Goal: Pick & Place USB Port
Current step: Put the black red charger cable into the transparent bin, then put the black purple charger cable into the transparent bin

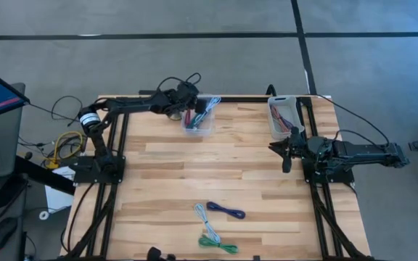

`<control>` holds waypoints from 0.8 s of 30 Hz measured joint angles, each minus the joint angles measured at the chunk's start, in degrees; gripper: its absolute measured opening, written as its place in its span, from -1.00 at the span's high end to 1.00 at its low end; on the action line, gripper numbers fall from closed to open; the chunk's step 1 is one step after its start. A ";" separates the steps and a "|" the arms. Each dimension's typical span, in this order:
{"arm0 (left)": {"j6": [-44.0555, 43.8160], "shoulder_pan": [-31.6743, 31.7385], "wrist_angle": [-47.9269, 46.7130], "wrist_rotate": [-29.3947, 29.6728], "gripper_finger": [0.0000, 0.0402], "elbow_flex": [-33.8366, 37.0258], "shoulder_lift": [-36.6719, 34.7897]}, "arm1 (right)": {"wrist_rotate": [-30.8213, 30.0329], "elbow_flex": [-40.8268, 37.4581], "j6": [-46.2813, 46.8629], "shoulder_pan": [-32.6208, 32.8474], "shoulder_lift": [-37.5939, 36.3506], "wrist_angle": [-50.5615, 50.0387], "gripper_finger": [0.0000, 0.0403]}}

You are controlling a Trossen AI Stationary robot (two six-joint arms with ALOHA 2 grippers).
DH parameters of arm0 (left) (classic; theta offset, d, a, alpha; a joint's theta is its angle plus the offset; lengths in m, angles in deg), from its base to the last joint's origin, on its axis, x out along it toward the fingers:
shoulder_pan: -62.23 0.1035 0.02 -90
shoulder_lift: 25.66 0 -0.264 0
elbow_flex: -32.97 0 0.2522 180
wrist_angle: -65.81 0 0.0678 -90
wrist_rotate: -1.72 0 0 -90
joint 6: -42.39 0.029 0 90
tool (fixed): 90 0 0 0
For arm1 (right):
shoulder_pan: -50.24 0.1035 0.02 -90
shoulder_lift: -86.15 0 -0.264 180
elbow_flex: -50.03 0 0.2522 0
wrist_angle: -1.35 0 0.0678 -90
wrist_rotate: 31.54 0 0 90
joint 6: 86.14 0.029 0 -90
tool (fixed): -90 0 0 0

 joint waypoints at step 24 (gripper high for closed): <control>-0.79 -0.68 15.93 -7.57 0.09 5.17 0.00 | 0.02 0.00 0.00 0.00 0.02 0.06 0.71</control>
